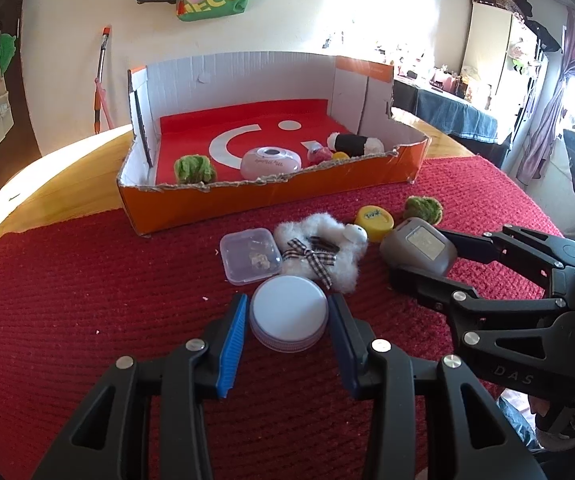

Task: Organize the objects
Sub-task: 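Close left gripper on white jar while right gripper closes on grey case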

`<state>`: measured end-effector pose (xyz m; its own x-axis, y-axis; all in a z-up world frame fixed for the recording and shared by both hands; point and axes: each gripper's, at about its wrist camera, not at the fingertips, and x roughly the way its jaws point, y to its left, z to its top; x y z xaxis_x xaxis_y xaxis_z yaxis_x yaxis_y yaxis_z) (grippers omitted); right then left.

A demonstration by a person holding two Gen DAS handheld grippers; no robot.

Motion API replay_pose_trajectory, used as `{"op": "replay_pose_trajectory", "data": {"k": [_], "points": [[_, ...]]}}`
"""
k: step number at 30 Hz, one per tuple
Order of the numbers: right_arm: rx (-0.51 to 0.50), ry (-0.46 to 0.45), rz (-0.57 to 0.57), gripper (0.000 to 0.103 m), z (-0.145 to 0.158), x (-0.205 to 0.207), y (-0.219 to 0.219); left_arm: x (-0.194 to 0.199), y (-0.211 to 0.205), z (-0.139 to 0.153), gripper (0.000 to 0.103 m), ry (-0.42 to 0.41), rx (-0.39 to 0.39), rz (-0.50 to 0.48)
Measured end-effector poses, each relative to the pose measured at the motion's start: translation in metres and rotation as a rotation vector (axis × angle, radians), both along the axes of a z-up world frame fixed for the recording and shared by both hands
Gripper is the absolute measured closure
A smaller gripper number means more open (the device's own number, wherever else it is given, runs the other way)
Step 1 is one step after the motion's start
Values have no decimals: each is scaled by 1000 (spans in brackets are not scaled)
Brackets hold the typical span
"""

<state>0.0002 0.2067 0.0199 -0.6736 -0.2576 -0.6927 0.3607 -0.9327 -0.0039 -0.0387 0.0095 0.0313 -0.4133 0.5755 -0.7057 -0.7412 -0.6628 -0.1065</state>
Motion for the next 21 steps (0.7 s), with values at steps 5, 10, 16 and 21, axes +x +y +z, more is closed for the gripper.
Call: {"op": "replay_pose_trajectory", "data": {"k": [5,10,16,21], "points": [[3,23,4,54,8,3,-1,3,-2,7,61,20,8,0],[3,34,7,54,14,4,0,4,-2,10,61,30,8,0],[3,37,9,54,17,5,0,5,-2,12,61,33,9,-3],[4,44,8,54,22,6,1,3,-2,17,61,37,17,-3]]}}
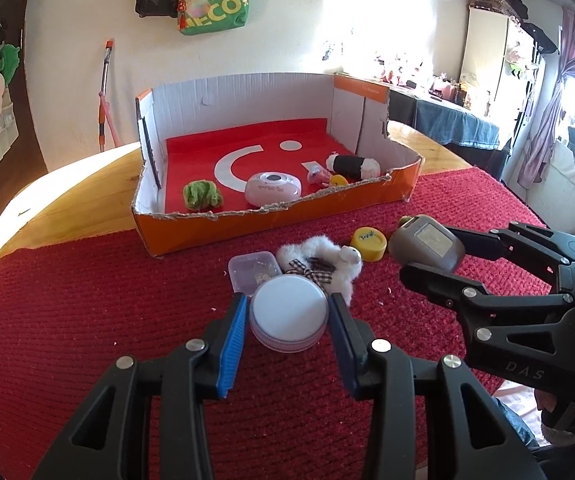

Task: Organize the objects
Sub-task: 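Lift white jar with left gripper while right gripper carries grey case into box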

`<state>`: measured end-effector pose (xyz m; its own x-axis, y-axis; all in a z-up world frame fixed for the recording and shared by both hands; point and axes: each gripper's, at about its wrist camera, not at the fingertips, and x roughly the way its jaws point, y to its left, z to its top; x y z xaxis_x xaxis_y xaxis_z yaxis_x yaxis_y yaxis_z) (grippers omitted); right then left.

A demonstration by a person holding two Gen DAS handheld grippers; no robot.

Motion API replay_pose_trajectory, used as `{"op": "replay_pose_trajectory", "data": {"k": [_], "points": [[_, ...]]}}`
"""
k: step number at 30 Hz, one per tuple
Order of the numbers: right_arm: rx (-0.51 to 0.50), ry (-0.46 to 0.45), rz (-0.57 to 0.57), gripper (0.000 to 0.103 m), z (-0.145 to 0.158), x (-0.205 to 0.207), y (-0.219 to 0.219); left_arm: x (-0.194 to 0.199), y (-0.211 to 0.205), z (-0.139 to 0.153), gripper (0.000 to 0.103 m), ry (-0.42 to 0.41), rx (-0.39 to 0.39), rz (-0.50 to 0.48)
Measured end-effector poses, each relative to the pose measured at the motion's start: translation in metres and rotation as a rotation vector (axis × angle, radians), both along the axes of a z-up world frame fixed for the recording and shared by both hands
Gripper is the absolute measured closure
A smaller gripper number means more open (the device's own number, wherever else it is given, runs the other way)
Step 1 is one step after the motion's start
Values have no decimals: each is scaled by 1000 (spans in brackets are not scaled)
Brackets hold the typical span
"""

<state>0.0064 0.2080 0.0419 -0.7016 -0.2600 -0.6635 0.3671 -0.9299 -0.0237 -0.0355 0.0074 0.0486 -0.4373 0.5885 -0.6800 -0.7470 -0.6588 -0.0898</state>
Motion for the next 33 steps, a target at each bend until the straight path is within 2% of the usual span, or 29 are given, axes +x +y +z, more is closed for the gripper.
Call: {"op": "replay_pose_trajectory", "data": {"k": [14,33], "points": [[-5,45,11,54,30,-10,1,-9,2,24,61,-8,34,-14],[-4,80,40,54,58,-36,-5,-29,13,61,61,52,71,-43]]}}
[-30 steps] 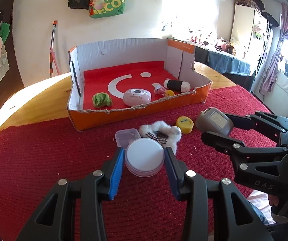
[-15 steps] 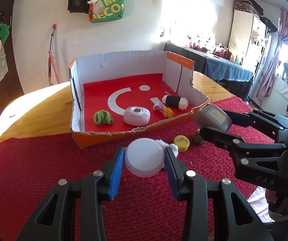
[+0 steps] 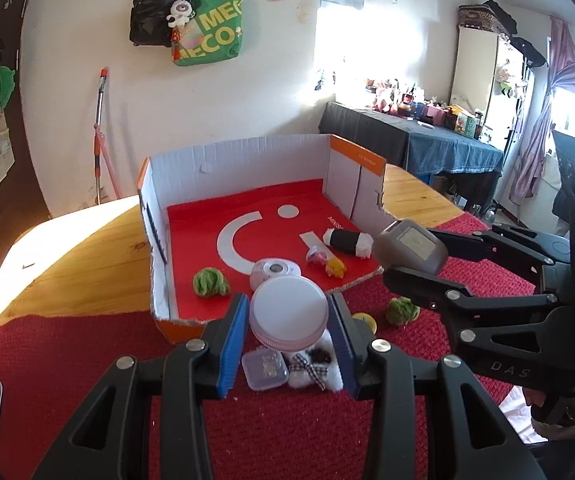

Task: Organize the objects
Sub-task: 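Lift white jar with left gripper while right gripper carries grey case into box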

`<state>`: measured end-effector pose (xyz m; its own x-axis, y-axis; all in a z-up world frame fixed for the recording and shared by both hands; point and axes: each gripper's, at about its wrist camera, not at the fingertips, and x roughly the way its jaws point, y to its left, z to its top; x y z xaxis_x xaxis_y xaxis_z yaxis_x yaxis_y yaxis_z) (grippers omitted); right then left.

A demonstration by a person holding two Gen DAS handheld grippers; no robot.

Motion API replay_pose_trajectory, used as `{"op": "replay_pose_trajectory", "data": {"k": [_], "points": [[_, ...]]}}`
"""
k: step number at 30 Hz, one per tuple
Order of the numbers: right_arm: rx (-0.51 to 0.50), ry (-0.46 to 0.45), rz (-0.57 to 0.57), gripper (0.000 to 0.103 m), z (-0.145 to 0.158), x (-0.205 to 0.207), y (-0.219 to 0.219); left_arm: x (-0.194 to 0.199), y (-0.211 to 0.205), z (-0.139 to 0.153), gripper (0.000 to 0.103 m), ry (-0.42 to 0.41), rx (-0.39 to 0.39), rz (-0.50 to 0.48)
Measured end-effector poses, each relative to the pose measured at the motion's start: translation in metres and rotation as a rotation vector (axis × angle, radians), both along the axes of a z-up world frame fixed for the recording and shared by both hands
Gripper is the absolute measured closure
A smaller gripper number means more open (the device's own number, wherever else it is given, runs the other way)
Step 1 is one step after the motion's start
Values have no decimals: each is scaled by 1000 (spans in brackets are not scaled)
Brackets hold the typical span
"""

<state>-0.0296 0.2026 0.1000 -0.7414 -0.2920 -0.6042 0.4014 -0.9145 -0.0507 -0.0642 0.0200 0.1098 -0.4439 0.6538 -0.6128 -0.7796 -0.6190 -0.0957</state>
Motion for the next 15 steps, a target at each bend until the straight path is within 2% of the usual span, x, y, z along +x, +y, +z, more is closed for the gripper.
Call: {"op": "replay_pose_trajectory", "data": {"k": [5,15], "points": [[6,-9,14,54,7,-23,-2,-19,13,5,61,-6,-3,-14],[52,-105,26,54,1,-102,-8,-87,59,-4,61,-94,-64,-50]]}}
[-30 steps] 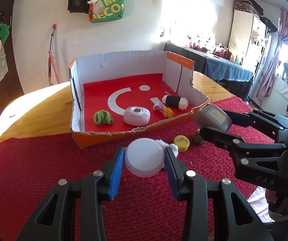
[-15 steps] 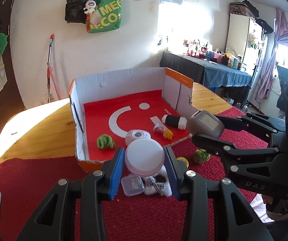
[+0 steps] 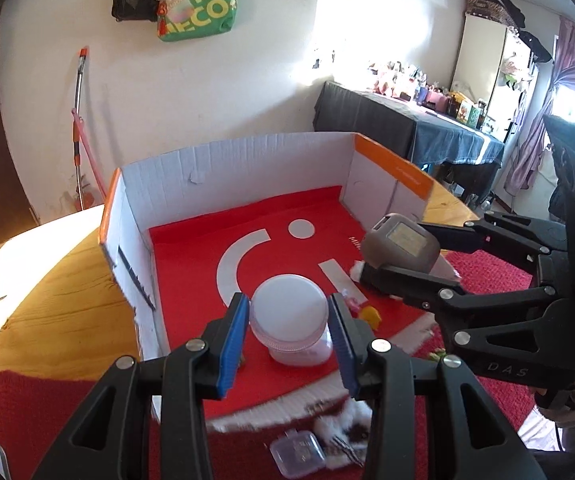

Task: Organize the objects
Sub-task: 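Lift white jar with left gripper while right gripper carries grey case into box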

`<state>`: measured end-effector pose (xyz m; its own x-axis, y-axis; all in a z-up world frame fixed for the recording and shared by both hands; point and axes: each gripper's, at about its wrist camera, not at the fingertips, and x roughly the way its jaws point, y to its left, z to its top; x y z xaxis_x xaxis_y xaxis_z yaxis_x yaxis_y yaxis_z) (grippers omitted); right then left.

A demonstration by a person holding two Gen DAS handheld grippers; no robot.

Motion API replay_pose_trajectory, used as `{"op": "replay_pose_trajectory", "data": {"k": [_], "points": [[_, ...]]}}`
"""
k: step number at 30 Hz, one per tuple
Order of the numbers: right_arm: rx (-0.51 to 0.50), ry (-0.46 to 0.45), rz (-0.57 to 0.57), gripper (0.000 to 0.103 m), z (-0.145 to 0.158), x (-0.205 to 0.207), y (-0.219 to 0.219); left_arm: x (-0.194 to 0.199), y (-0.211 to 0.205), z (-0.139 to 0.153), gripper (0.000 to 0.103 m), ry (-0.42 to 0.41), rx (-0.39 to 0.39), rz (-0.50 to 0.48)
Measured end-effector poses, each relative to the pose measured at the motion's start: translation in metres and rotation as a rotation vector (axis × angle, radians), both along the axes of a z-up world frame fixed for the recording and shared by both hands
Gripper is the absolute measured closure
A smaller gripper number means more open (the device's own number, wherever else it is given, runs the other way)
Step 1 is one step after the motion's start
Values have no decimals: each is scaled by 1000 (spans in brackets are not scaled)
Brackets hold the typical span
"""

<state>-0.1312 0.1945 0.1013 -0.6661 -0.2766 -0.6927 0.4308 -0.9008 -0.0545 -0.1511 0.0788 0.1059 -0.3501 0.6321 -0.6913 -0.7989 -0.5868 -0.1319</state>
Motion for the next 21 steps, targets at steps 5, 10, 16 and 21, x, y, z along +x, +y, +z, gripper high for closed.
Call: {"op": "replay_pose_trajectory", "data": {"k": [5,10,16,21], "points": [[23,-67,16,54,-9,-30,-5,-25,16,-12,61,-54,-31,-16],[54,-134,39,54,-23,-51,-12,-38,27,-27,61,-66,-77,-28],[80,-208,64,54,-38,-70,-16,-54,36,-44,61,-113,-105,-39],[75,-272,65,54,-48,-87,-14,-62,45,-52,61,-131,-123,-55]]}}
